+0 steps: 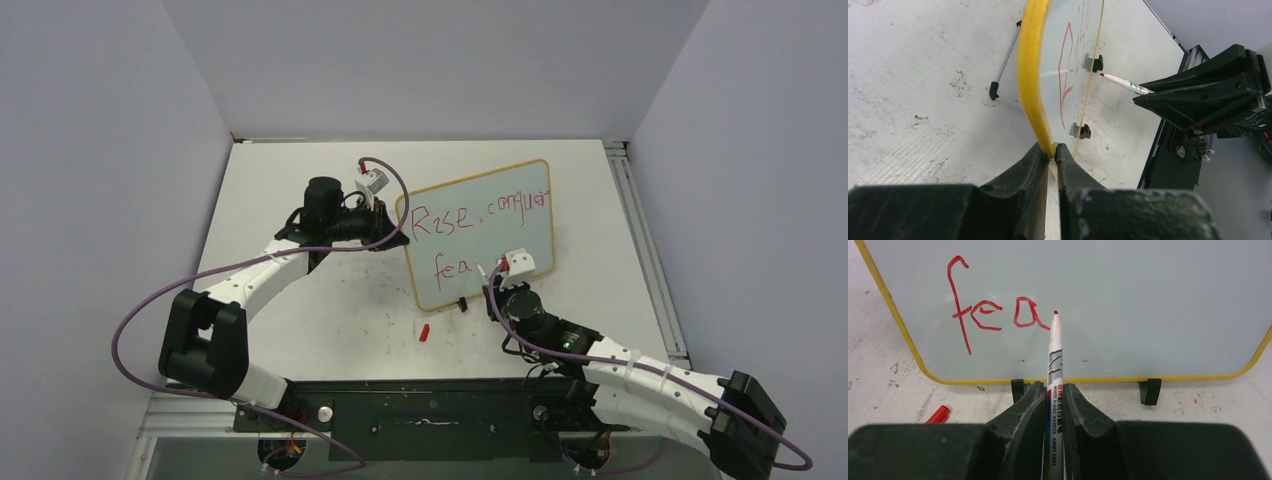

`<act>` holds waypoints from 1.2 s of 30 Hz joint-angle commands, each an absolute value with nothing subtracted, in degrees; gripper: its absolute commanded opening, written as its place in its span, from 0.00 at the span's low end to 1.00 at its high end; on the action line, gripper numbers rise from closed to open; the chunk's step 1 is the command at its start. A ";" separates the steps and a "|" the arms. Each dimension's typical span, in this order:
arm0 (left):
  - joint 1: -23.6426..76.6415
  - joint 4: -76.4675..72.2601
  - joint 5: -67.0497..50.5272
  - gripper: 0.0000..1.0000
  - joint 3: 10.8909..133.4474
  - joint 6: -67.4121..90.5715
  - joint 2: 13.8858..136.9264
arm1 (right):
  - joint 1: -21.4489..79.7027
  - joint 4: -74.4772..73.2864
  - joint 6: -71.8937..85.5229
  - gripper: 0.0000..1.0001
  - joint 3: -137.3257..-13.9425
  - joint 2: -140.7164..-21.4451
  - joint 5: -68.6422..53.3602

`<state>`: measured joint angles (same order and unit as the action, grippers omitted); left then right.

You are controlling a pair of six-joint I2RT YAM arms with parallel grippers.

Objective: Write a sentence on the whiteboard

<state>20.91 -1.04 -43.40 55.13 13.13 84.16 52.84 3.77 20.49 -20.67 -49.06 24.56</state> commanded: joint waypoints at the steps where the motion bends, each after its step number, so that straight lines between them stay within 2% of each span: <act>1: 21.01 -3.24 -44.54 0.00 57.05 12.57 81.61 | 52.24 6.85 17.89 0.05 -23.27 -49.84 23.63; 22: 21.01 -3.23 -44.65 0.00 57.13 12.57 81.78 | 51.35 14.03 14.96 0.05 -25.13 -56.80 23.24; 36: 21.01 -3.25 -44.77 0.00 57.11 12.57 81.61 | 49.82 12.28 17.19 0.05 -23.69 -57.25 23.85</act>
